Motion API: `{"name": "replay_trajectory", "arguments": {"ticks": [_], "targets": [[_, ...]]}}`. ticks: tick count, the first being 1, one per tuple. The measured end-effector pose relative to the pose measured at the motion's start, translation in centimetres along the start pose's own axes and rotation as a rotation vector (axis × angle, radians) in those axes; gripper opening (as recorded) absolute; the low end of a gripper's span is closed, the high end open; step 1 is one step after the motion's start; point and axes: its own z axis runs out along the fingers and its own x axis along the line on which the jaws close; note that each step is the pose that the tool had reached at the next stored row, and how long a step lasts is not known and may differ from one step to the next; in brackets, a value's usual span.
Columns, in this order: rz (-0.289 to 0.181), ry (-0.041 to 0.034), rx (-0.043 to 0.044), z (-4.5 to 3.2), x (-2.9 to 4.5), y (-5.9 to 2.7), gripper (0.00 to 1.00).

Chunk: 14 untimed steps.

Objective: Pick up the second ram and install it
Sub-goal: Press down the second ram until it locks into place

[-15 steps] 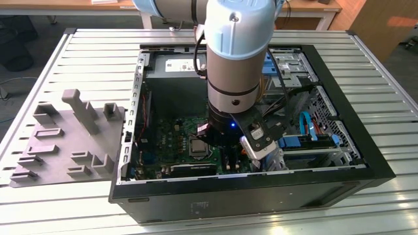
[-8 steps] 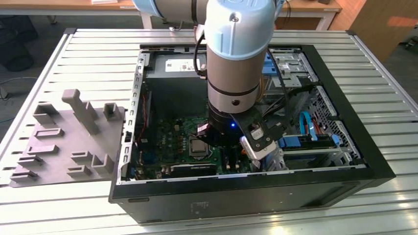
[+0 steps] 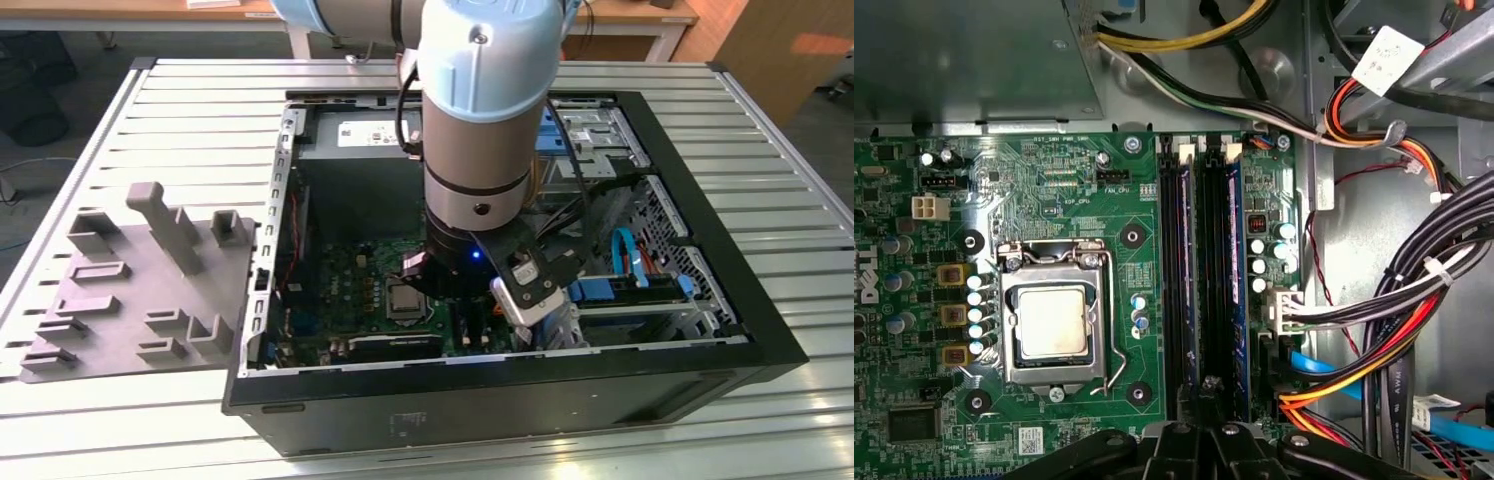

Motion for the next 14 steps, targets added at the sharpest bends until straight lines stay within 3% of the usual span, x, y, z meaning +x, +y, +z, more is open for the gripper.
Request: {"name": "replay_trajectory", "arguments": {"ticks": [6,11,14], "targets": [[0.000,0.0007,0.0033,-2.05,-0.13,-0.02,0.11],[0.000,0.0007,0.0034,-2.07,-0.12,0.08,0.11],[0.000,0.0007,0.0031,-2.05,-0.08,0.80,0.11]]}}
